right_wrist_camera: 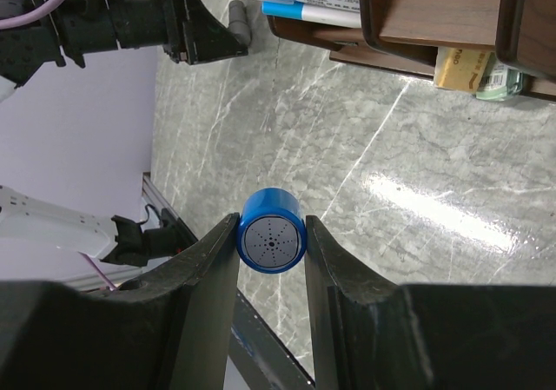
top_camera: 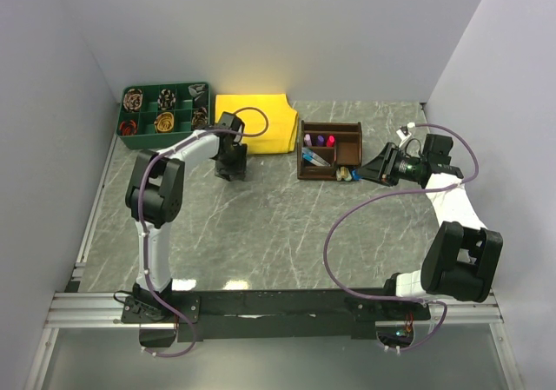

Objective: Sort the stationery into containers
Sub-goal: Pick up the stationery from the center of the board.

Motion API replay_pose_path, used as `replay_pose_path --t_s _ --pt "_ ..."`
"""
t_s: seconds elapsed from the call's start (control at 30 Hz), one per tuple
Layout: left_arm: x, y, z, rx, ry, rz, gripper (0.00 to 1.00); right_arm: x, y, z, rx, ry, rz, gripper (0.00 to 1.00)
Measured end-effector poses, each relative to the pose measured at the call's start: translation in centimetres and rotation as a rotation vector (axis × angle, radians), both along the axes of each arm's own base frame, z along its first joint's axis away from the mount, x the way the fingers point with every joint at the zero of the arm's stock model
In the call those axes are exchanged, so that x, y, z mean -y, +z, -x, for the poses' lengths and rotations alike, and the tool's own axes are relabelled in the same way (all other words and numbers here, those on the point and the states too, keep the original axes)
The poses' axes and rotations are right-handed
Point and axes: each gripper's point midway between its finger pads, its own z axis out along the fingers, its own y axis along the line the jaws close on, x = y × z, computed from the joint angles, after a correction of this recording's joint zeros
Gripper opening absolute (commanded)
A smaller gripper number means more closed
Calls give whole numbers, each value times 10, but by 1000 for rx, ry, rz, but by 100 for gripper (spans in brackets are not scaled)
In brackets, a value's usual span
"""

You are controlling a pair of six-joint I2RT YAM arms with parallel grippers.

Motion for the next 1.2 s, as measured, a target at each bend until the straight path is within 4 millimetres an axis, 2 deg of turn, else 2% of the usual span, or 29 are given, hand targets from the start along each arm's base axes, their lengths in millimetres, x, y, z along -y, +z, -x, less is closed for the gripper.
replay_pose_path --t_s 0.37,0.57,0.73,0.9,1.1,1.2 --pt "-23 0 4 -24 34 -23 59 0 -3 -1 -13 -2 -5 0" --pt "-19 2 7 -44 2 3 60 0 -4 -1 -17 -2 -5 0" --pt "-7 4 6 -62 -42 57 59 1 -4 -2 -17 -2 -5 0" --pt "1 6 8 -74 -60 95 65 1 -5 -5 -24 -3 -7 0" --pt "4 5 -12 -51 -15 86 65 2 -8 -10 -33 -4 -10 0" --pt "8 5 -27 -31 10 92 58 3 -12 -10 -46 -4 -14 0"
